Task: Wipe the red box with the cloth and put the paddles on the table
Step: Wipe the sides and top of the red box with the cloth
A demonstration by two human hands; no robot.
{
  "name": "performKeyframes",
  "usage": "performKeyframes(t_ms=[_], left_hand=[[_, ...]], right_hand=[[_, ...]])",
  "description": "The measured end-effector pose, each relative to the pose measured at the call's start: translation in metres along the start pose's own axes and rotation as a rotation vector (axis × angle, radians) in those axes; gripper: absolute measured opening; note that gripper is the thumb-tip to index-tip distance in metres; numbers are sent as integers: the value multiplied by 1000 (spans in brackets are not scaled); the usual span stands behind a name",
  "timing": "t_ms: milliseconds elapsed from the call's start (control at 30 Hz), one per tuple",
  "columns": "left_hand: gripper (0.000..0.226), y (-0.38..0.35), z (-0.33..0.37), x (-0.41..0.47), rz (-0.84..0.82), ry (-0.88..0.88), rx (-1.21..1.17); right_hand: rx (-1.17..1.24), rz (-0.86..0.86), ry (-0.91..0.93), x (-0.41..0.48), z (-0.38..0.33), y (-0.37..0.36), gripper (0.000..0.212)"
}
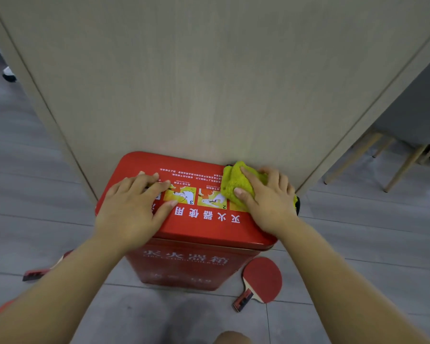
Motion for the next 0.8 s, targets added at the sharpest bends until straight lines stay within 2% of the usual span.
performKeyframes(t_ms=[133,333,467,567,667,800], left_hand=[[59,0,1,0,29,2,-4],[60,0,2,0,28,7,-2],[68,1,-2,0,-1,29,-36],[68,3,-3,-1,-3,52,-85],[60,7,-7,-3,24,127,-143],[43,4,-13,-1,15,139,-246]], right_hand=[[11,44,0,25,2,0,51],[35,75,-35,28,-2,0,49],[-2,56,-84,15,-16,-3,52],[-41,31,-21,-10,-29,-6,56],[-39,2,91,-41,-39,-7,73],[-11,-4,222,-71,-42,-10,79]])
Point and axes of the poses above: each hand's wrist, its own x-axis towards the middle knuckle, its own y-axis out of the back of the hand, z = x × y, the point moved 3 cm from there along x, towards the middle knuckle, and after that the axes turned 12 degrees about x, right-handed, at the moved point
